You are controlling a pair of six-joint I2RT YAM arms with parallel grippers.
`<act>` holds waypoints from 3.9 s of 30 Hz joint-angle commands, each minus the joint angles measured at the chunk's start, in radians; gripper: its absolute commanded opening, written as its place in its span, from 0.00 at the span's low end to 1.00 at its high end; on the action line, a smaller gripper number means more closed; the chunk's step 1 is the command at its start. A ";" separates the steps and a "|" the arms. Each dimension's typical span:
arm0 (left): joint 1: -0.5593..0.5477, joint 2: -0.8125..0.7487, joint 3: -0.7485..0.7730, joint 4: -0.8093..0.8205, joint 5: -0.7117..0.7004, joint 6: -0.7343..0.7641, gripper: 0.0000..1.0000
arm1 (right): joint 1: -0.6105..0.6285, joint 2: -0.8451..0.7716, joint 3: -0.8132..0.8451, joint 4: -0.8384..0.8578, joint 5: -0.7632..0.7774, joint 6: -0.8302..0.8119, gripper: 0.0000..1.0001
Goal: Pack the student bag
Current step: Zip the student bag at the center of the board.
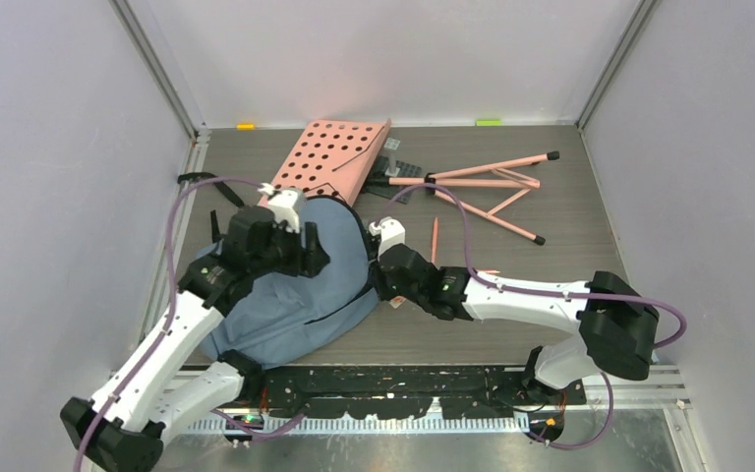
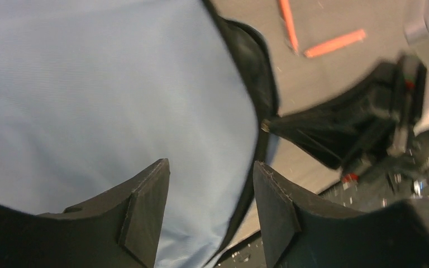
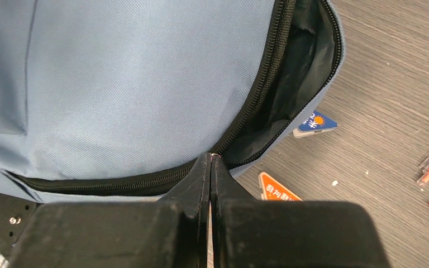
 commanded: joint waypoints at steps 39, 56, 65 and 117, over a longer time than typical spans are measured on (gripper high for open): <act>-0.509 0.053 -0.422 0.556 -0.240 0.002 0.00 | -0.072 -0.112 -0.078 0.110 0.087 -0.023 0.00; -0.511 -0.216 -0.519 0.336 -0.296 -0.144 0.00 | -0.155 0.117 0.137 0.051 0.185 -0.162 0.01; -0.511 -0.236 -0.444 0.325 -0.329 -0.138 0.26 | -0.156 0.022 0.116 -0.029 0.007 -0.128 0.23; -0.554 0.318 -0.307 0.577 -0.387 0.030 0.20 | -0.408 0.076 0.088 0.084 -0.518 -0.089 0.01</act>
